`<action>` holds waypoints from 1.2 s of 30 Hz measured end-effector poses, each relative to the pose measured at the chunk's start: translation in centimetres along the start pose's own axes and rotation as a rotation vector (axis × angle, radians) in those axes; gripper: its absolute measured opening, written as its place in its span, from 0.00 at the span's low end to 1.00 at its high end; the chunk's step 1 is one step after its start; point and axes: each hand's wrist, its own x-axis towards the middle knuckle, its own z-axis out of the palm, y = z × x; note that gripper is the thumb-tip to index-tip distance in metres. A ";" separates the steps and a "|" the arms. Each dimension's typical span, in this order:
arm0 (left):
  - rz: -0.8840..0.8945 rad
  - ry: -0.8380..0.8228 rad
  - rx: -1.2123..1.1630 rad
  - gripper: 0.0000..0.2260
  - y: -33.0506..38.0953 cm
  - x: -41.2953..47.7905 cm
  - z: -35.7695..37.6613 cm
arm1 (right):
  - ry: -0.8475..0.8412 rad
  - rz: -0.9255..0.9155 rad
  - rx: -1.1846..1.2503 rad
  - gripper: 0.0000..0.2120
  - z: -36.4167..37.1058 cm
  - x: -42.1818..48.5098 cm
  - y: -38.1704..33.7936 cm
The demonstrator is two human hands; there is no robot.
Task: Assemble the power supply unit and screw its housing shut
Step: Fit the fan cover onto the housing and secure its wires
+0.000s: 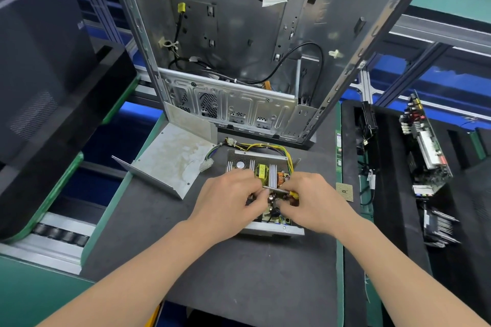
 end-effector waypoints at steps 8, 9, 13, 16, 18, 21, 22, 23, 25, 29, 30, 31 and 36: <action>0.026 -0.304 -0.291 0.02 -0.7 0.0 -2.0 | -0.004 -0.029 -0.056 0.09 0.6 0.1 0.3; 0.035 -0.324 -0.302 0.04 -0.9 0.1 -2.2 | -0.008 -0.045 -0.074 0.10 0.7 0.2 0.4; 0.014 -0.356 -0.405 0.09 -1.3 0.3 -2.8 | 0.006 -0.133 -0.154 0.14 0.8 0.2 1.1; -0.037 -0.350 -0.486 0.08 -1.3 0.5 -2.6 | 0.098 -0.205 -0.160 0.12 1.0 0.0 1.2; -0.115 -0.337 -0.562 0.08 -1.4 0.7 -2.5 | 0.165 -0.239 -0.128 0.06 1.5 -0.3 1.2; -0.184 -0.344 -0.589 0.08 -1.3 1.3 -2.5 | 0.222 -0.175 -0.023 0.05 2.1 -0.5 1.5; -0.185 -0.350 -0.578 0.08 -1.2 1.5 -2.5 | 0.238 -0.130 0.015 0.08 2.2 -0.5 1.6; -0.185 -0.355 -0.572 0.08 -1.1 1.6 -2.5 | 0.253 -0.094 0.040 0.10 2.3 -0.5 1.8; -0.190 -0.360 -0.579 0.08 -0.8 1.9 -2.6 | 0.277 -0.071 0.038 0.12 2.4 -0.4 1.9; -0.216 -0.386 -0.587 0.10 -0.8 2.3 -2.8 | 0.298 -0.062 0.025 0.12 2.2 -0.3 1.9; -0.220 -0.393 -0.589 0.10 -0.8 2.3 -2.8 | 0.300 -0.075 0.017 0.12 2.2 -0.3 1.9; -0.223 -0.397 -0.589 0.09 -0.9 2.3 -2.8 | 0.296 -0.095 -0.001 0.12 2.1 -0.4 1.8; -0.231 -0.374 -0.596 0.08 -1.1 1.9 -2.9 | 0.261 -0.223 -0.110 0.10 1.8 -0.6 1.8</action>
